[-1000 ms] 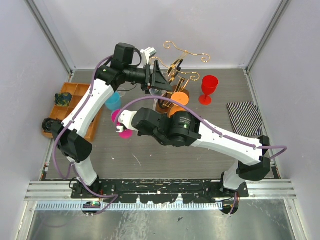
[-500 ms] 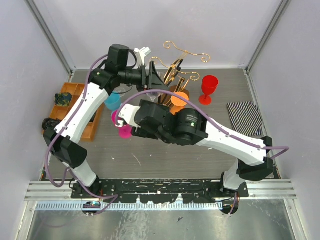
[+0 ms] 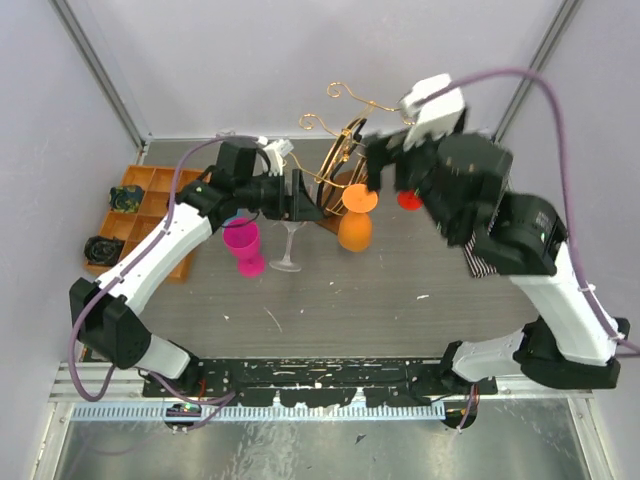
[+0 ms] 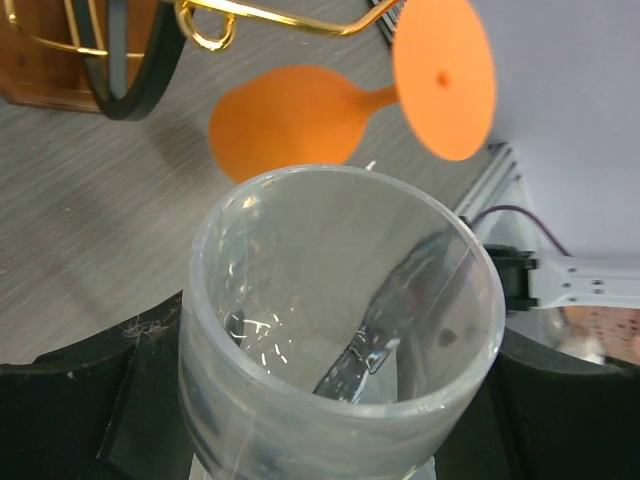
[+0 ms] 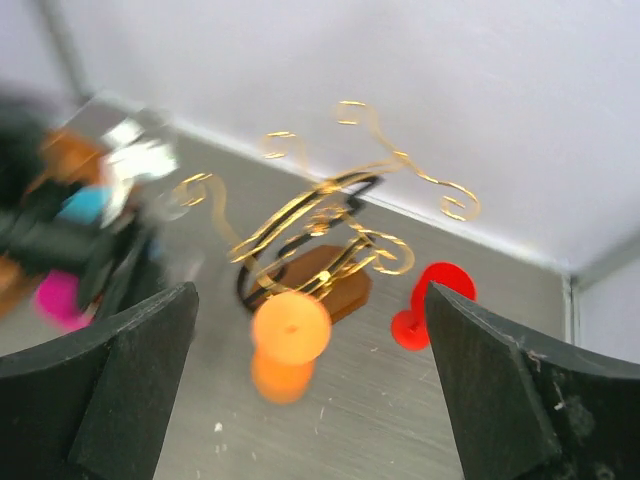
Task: Take the wine glass off the wine glass rack
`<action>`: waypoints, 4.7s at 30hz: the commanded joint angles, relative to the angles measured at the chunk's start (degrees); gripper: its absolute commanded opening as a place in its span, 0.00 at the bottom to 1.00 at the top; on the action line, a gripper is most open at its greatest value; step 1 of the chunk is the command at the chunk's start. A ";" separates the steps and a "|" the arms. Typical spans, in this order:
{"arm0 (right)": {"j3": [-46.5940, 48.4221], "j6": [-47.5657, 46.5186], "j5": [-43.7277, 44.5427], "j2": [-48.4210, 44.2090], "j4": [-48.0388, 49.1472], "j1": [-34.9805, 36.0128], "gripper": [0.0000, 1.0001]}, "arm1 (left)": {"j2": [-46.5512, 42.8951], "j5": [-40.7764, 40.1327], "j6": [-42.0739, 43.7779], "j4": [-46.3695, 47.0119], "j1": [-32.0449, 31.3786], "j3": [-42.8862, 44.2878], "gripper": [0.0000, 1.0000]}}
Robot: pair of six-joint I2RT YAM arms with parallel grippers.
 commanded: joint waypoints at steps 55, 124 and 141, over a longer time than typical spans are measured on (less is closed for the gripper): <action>-15.20 18.30 -28.46 4.96 1.26 -40.09 1.00 | 15.19 -56.62 20.55 114.25 -28.93 -51.97 0.91; -46.19 56.51 -77.94 -5.99 34.06 -63.16 0.01 | -28.83 -63.76 23.38 63.92 -33.26 -47.79 0.91; -44.91 59.41 -86.69 -0.36 40.20 -63.10 0.01 | -28.87 -64.14 23.47 61.99 -33.19 -47.21 0.91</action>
